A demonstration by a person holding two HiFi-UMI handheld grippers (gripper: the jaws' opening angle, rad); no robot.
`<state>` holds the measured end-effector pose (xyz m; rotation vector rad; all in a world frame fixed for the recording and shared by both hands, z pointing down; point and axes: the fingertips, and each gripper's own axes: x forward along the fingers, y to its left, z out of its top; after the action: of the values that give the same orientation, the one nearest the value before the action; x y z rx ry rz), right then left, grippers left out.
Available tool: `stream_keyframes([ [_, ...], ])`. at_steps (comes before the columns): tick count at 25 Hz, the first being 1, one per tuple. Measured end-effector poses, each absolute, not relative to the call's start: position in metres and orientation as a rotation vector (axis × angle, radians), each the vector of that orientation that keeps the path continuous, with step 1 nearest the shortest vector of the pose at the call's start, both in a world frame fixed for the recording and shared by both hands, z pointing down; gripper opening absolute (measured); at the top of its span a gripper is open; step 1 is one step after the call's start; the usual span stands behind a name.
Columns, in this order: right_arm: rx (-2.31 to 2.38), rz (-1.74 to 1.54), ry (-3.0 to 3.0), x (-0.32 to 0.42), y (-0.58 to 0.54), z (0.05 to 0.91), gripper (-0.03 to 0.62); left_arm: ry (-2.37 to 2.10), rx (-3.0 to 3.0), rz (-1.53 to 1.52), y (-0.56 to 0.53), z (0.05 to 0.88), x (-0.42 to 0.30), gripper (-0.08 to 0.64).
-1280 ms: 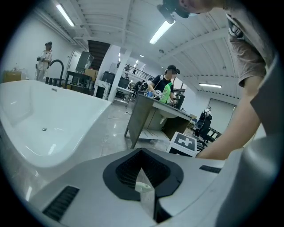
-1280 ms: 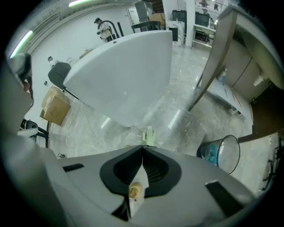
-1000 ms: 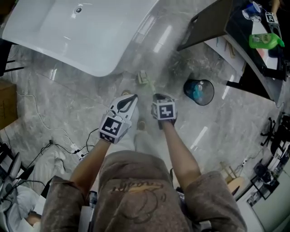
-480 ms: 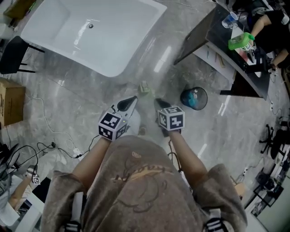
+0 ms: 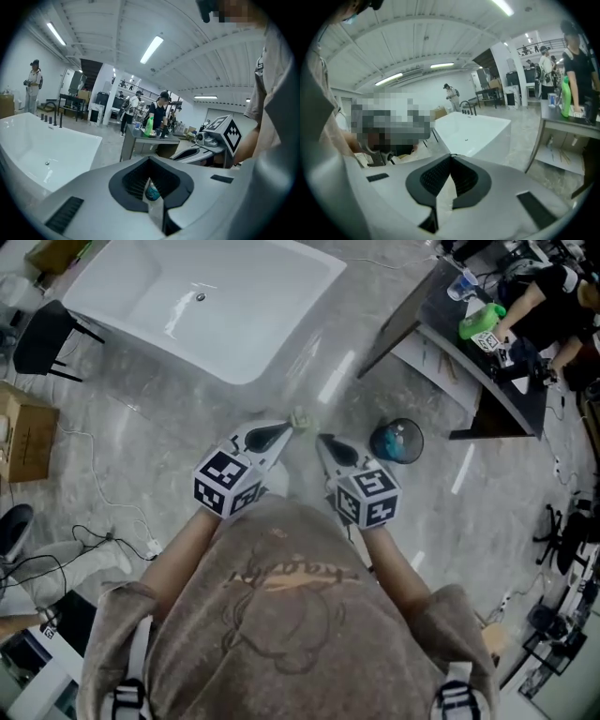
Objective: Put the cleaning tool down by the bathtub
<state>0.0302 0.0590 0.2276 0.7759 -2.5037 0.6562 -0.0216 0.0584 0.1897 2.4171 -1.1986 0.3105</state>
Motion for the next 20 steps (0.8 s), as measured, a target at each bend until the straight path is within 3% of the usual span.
stream_keyframes([
  [10,0.77,0.397,-2.893,0.034,0.088,0.125,0.006,-1.245,2.628,0.223,0.086,0.126,-0.012,0.006],
  [20,0.819,0.385,-2.979,0.051,0.094,0.11,0.005,-1.318,2.651,0.182,0.092,0.113,-0.007,0.006],
])
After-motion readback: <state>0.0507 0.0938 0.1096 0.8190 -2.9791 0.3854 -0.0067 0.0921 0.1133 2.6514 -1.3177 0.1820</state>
